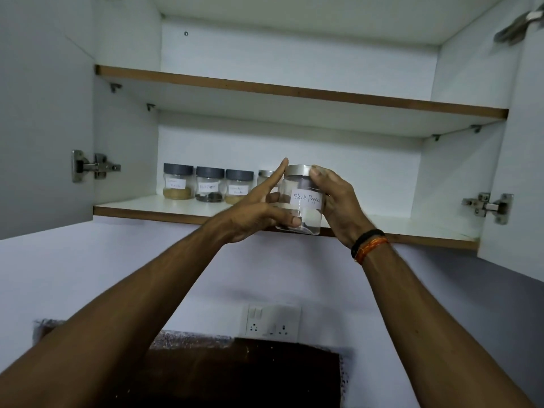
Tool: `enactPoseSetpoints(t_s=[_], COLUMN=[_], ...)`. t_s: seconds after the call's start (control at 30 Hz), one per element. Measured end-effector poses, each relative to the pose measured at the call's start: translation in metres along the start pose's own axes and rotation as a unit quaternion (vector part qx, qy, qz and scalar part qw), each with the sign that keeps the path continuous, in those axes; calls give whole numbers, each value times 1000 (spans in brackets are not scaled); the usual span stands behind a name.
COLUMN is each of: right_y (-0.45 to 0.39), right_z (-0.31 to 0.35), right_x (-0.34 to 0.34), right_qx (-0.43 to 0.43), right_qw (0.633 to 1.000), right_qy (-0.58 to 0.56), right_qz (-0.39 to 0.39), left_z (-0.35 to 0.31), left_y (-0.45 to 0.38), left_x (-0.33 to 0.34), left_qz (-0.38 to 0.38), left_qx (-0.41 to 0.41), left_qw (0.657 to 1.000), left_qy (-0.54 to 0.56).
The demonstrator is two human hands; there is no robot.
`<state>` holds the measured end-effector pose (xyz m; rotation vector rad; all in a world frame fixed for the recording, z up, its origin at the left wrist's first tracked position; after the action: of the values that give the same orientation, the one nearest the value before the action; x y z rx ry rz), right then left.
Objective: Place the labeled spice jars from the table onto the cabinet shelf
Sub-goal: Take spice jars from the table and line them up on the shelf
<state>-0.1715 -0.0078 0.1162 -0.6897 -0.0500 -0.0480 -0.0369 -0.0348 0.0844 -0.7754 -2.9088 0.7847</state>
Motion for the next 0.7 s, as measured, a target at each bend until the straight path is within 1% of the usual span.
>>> enactPoseSetpoints(t_s=[0.17,0.27,0.37,0.5,0.7], right_y=[-12,-20,-27,-38,-52], right_z=[-9,-15,-18,-21,-21], right_x=[-8,-13,-13,-13,-16], right_qx=[-10,-10,-13,-6,-11], right_qw=[1000,999,1000,999,998], right_qy=[-12,-19,-19,-34,-51], right_qz=[-20,-24,-21,-23,21], left_z=[-1,-9,-21,-34,-49], left_y=[-17,-31,-44,-62,-83], left_x=[-7,-14,-19,-19,-21], left_qz=[22,-20,-59,-67,-54], left_qx=[-3,3,14,15,15], left_qw=[1000,1000,996,988,986], left_qy=[4,-15,-61,-139,-156])
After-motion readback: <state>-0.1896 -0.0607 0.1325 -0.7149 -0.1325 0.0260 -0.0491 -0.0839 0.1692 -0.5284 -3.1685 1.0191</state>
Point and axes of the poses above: each hand's wrist, its own y-axis away from the middle knuckle, its own x-axis out of the palm, z = x × y, the point moved 8 cm from there along -y, towards the middle knuckle, and after that the axes turned 7 degrees about -z, right-handed, at the moved point
